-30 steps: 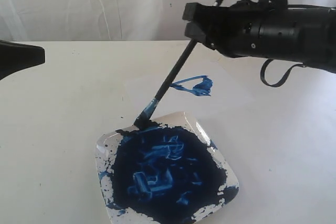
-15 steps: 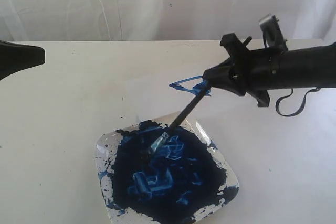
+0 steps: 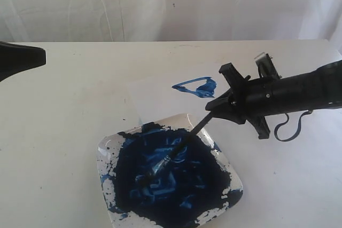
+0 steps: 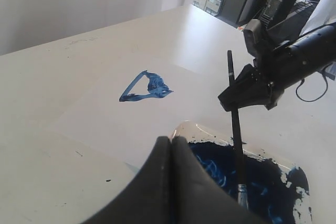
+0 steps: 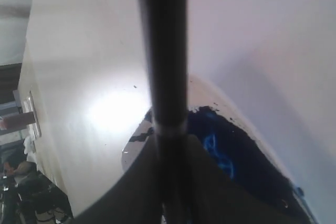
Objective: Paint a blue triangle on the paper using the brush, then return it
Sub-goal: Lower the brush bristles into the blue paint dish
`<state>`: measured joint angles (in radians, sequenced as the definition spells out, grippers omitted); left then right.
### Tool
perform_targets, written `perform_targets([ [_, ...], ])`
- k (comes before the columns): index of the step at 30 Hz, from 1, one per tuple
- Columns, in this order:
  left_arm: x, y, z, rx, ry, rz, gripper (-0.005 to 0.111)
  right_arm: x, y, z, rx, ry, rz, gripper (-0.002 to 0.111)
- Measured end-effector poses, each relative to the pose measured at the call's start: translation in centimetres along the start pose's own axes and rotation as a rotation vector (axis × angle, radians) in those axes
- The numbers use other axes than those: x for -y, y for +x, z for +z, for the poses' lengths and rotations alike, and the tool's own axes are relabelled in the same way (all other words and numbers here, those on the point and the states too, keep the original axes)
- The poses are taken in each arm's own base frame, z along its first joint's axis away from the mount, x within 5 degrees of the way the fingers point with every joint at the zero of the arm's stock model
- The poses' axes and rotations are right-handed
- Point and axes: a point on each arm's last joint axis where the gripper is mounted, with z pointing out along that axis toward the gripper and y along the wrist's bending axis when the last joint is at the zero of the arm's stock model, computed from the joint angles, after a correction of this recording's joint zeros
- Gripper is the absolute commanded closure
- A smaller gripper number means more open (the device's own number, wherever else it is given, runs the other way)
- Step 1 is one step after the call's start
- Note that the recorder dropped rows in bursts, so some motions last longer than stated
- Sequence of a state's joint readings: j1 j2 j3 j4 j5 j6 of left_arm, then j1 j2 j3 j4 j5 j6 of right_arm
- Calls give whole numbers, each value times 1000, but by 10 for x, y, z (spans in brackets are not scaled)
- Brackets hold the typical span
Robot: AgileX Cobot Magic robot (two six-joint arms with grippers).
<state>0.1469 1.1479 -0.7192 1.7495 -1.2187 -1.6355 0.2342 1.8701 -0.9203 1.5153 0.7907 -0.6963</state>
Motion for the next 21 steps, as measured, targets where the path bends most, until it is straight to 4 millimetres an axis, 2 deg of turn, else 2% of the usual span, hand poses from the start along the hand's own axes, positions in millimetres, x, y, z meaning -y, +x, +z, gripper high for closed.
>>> perform_targets([
  [5,0,0,0,0,0,0,107,18,-4,7,-9,53,82,108],
  [10,0,0,0,0,0,-2,107,25,-4,10,-15,75,98,105],
  [21,0,0,0,0,0,-2,107,27,-6,11,1,89,95,60],
])
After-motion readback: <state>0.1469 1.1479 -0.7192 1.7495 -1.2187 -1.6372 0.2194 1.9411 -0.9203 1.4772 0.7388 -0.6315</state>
